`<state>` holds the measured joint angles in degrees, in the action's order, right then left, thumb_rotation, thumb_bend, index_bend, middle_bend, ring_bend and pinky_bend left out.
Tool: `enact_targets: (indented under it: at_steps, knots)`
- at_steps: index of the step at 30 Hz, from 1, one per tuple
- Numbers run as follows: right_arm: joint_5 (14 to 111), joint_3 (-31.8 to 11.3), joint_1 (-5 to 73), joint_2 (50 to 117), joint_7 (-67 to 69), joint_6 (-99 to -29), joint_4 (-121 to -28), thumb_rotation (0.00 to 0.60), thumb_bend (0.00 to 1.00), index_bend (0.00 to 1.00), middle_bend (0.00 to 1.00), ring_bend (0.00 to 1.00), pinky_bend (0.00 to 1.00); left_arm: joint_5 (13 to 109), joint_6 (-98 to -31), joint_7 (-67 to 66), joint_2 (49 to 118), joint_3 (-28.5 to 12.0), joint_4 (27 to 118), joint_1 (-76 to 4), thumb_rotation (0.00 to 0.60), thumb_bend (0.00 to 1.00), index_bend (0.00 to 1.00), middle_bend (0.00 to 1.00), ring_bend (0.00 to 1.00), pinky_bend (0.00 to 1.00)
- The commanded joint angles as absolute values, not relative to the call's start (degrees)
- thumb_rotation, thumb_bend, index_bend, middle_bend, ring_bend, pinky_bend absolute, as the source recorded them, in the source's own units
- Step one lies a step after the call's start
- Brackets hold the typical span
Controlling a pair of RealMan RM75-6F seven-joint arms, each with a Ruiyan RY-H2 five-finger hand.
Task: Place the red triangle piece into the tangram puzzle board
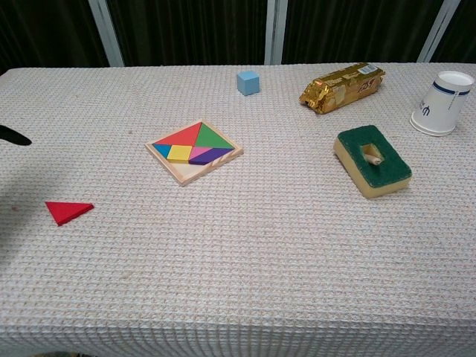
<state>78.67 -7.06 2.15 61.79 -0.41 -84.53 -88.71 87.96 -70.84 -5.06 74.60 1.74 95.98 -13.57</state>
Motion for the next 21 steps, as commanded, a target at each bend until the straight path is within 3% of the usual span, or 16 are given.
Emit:
enact_targets:
  at_steps: [1,21]
  knots:
    - [78.55,-7.01,2.33,61.8,-0.58,-84.13,-88.73,0.6,0.3,0.0,0.0,0.0,0.0,87.55,-68.6,-3.19,76.07,1.75,94.78,-15.12,0.6,0.11,0.16,0.09,0.0,0.0]
    - [77.87,-7.02,2.43,61.65,-0.86,-83.54,-88.68,0.6,0.3,0.0,0.0,0.0,0.0,84.14,-63.57,1.67,81.81,-0.25,87.07,-19.27,0.6,0.14,0.26,0.09,0.0,0.0]
